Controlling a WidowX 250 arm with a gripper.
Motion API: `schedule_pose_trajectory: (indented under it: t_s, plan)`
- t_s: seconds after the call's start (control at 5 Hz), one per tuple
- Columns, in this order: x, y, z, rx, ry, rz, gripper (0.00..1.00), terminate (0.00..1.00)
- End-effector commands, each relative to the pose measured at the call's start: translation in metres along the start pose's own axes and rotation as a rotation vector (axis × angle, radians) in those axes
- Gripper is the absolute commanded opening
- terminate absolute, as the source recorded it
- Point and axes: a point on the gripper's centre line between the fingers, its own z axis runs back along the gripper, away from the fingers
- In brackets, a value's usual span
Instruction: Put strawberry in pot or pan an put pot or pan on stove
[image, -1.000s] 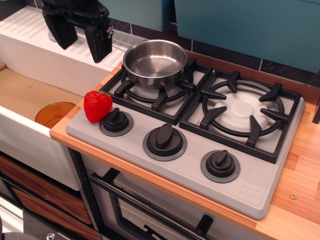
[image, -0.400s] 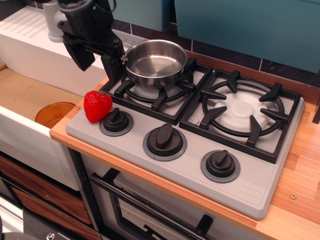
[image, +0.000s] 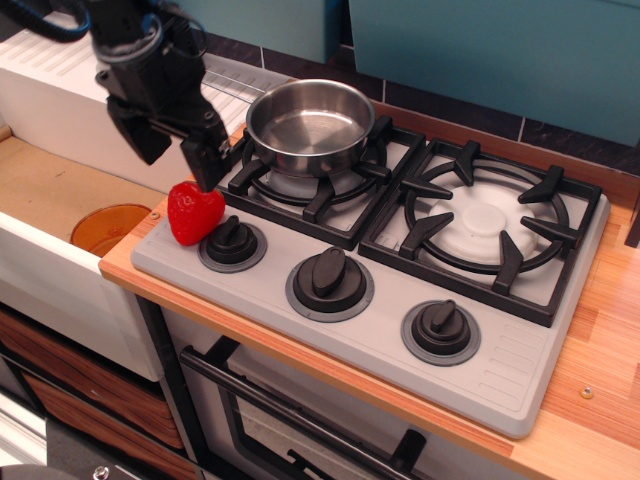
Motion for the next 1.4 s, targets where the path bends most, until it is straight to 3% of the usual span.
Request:
schedule_pose_trajectory:
  t_s: [0.0, 0.8, 1.0, 1.2]
  plan:
    - [-0.009, 0.0, -0.008, 0.022, -0.091, 0.008, 1.0, 0.0]
    - [-0.001, -0.002, -0.039, 0.013, -0.15, -0.013, 1.0, 0.0]
    - [-0.001, -0.004, -0.036, 0.009, -0.134, -0.011, 0.0, 0.0]
    - [0.0, -0.003, -0.024, 0.014, -0.104, -0.01, 0.0, 0.0]
